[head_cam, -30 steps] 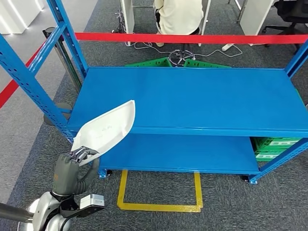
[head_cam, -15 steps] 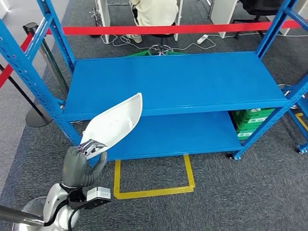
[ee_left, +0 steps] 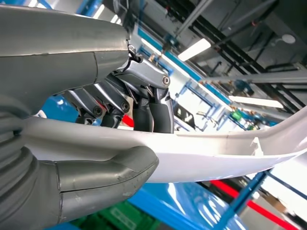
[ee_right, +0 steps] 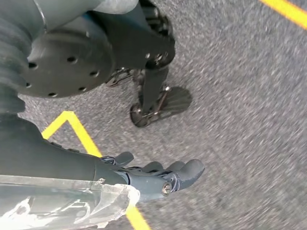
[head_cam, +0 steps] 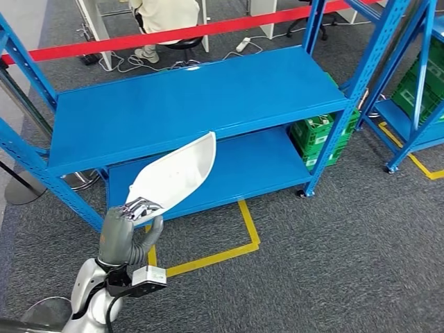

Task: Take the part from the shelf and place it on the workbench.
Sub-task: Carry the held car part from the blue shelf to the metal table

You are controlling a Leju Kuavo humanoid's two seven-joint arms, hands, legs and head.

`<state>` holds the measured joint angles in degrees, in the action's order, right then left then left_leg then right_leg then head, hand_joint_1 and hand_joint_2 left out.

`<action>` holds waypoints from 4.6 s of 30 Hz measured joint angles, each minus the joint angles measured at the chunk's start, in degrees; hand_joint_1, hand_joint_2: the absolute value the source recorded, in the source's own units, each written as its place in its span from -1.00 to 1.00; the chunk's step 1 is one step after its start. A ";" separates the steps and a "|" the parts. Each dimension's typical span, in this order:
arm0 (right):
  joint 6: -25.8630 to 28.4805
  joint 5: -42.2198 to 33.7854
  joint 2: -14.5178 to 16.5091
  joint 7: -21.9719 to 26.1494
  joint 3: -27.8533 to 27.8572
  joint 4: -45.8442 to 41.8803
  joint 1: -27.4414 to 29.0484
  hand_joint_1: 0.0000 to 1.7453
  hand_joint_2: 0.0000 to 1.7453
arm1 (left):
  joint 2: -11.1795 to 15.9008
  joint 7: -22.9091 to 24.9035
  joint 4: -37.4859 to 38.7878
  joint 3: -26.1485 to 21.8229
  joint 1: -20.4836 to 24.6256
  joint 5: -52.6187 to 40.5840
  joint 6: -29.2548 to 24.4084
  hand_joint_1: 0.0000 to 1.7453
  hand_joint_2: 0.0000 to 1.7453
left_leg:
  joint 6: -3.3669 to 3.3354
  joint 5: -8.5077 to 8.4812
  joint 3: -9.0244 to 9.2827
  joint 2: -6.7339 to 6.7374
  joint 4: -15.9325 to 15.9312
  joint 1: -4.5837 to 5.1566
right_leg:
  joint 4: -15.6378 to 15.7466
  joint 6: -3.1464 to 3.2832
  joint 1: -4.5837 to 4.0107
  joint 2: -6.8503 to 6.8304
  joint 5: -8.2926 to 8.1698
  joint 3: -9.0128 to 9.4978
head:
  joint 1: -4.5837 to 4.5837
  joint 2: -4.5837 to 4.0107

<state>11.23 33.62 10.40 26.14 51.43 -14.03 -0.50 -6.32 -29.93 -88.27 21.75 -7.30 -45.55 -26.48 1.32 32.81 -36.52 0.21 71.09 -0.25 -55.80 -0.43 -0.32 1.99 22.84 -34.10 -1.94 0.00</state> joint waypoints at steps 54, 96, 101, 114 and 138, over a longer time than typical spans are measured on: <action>0.73 7.96 5.55 -5.50 9.44 -7.51 3.71 -1.00 1.00 | -5.21 -4.16 11.91 -1.13 4.46 9.52 7.14 1.00 1.00 | -1.07 -4.42 7.54 5.49 -15.08 0.55 | -0.56 -0.82 -0.74 -4.39 0.83 0.81 | 0.58 0.00; 11.33 -23.05 7.96 -28.15 -35.98 -38.28 22.80 -1.00 1.00 | -6.63 -5.91 16.34 2.02 6.60 13.76 8.41 1.00 1.00 | -0.29 -4.87 5.30 -3.71 -12.27 -0.60 | -3.21 -1.02 -0.03 4.24 0.42 -1.89 | 0.49 0.00; 10.74 -22.50 7.94 -27.23 -35.88 -38.29 22.82 -1.00 1.00 | -6.72 -5.91 16.21 2.07 6.56 13.88 8.32 1.00 1.00 | -1.72 -5.55 5.36 -1.74 -13.30 -0.61 | -5.39 -2.51 0.08 2.59 1.36 -4.04 | 0.93 0.00; 9.75 -21.64 7.96 -26.42 -35.51 -38.22 22.37 -1.00 1.00 | -6.69 -5.87 15.95 1.84 6.58 13.74 8.32 1.00 1.00 | 0.05 -4.94 5.96 5.19 -13.46 -0.29 | -3.42 -1.61 0.16 -3.81 2.00 -0.84 | 1.27 0.00; 9.57 -26.65 7.94 -21.19 -34.91 -38.91 22.82 -1.00 1.00 | -6.57 -5.75 15.72 1.42 6.23 13.86 8.91 1.00 1.00 | -1.92 -5.70 4.64 2.19 -13.11 -0.36 | -15.68 -3.20 0.63 -2.04 6.00 -7.80 | 1.21 0.00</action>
<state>20.80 6.97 18.34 4.95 16.52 -52.94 22.33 -12.89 -35.68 -72.55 23.16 -1.08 -31.69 -17.58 -0.61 27.11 -31.88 2.40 57.98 -0.62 -71.48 -3.64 0.31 -0.04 28.84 -41.89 -0.73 0.00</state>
